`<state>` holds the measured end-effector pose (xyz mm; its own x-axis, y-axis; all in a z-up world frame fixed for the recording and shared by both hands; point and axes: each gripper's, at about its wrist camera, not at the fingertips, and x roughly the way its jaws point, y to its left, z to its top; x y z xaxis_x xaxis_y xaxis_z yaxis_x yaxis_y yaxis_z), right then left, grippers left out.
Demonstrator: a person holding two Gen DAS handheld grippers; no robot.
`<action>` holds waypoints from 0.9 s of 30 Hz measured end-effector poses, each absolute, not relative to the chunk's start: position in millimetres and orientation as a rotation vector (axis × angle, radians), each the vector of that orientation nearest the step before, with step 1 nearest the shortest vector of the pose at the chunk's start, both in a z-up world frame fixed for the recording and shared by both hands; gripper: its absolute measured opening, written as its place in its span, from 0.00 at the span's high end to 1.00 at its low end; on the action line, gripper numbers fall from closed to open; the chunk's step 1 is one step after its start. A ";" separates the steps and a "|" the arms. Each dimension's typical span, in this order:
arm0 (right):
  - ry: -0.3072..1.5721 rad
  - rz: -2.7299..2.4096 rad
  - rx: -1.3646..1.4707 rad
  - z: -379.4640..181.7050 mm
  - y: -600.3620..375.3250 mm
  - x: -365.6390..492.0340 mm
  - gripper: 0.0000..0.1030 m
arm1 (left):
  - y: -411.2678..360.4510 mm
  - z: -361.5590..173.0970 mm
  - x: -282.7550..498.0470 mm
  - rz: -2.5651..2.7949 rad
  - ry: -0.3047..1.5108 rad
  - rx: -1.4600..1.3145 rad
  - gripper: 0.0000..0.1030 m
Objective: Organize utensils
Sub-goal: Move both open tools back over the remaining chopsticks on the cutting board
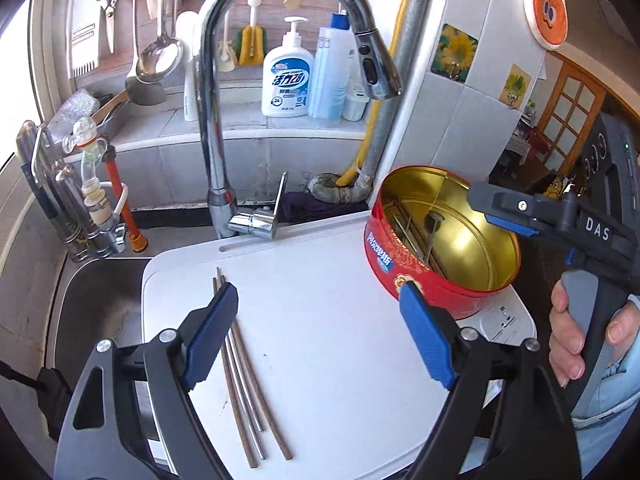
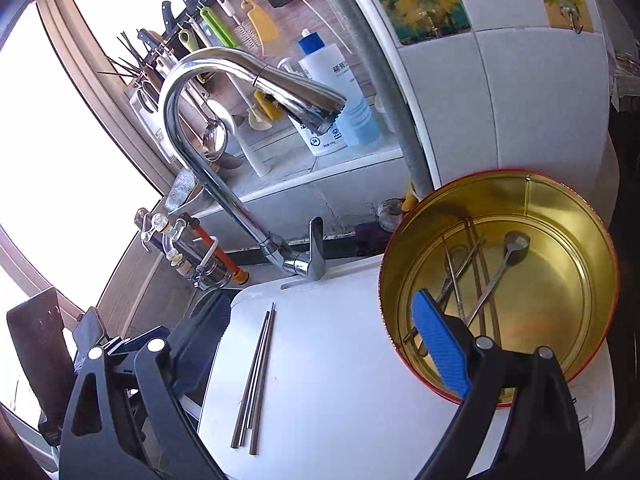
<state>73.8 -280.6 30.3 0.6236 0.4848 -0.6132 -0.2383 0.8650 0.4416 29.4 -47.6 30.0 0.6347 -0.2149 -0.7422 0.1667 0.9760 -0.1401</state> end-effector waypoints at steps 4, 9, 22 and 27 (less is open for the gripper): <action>0.839 0.468 0.295 21.1 -243.3 73.3 0.10 | 2.2 8.9 14.9 -0.118 0.893 -0.105 0.21; 0.889 0.504 0.225 7.7 -199.8 74.6 0.10 | 52.9 -18.4 0.6 -0.036 0.942 -0.153 0.21; 1.041 0.473 0.042 -49.7 -113.8 93.6 0.10 | 102.7 -67.8 -6.9 -0.058 0.997 -0.197 0.21; 1.097 0.461 -0.122 -79.5 -82.4 93.8 0.10 | 100.6 -87.5 3.1 -0.133 1.016 -0.195 0.21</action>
<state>93.8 -82.4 -79.5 0.3725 0.2993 -0.8784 -0.4175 0.8994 0.1294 3.1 100.6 -87.5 0.5209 -0.2004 -0.8298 0.0193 0.9746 -0.2233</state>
